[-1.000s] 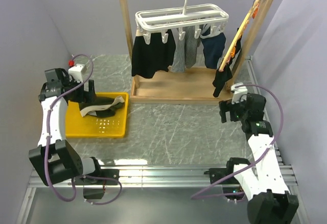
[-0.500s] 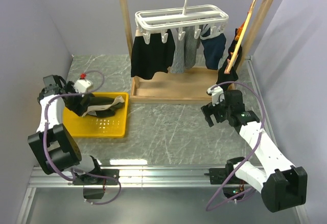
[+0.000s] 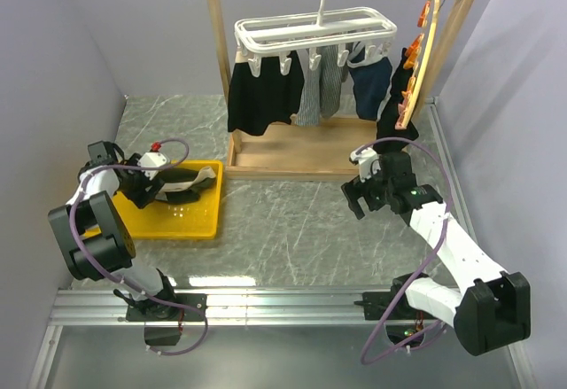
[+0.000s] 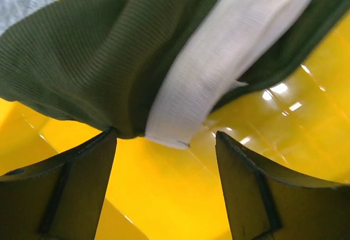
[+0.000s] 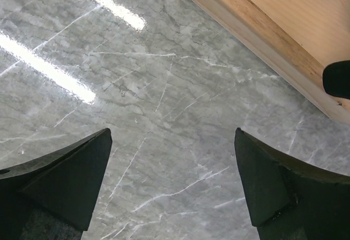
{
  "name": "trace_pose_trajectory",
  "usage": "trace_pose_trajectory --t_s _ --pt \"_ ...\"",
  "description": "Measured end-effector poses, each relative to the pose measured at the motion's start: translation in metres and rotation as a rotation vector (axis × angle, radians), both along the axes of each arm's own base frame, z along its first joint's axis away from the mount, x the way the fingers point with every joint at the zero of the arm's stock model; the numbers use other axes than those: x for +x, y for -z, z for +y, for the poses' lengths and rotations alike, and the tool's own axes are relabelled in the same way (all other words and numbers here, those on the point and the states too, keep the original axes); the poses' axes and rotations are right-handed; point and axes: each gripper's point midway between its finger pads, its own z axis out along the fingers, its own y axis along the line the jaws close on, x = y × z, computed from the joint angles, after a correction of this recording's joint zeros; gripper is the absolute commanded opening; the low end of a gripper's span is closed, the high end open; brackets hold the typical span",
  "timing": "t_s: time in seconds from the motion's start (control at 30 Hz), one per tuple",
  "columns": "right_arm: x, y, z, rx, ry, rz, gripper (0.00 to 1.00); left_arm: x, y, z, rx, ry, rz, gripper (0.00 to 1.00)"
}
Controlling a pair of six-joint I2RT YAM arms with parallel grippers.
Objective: Clip the underwear to the hanger
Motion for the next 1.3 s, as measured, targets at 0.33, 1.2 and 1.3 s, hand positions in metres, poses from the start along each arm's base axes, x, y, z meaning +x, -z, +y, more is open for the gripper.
trace_pose_trajectory --t_s 0.33,1.2,1.3 --pt "0.006 -0.005 0.005 0.010 -0.012 -0.010 1.00 0.018 0.008 0.008 -0.002 -0.056 -0.057 0.34" --pt "-0.007 -0.056 0.091 0.289 -0.328 -0.120 0.95 -0.015 -0.151 -0.143 -0.066 0.291 -0.093 0.00" --pt "-0.012 -0.061 0.104 0.321 -0.375 -0.115 0.94 -0.017 -0.177 -0.161 -0.100 0.306 -0.113 0.00"
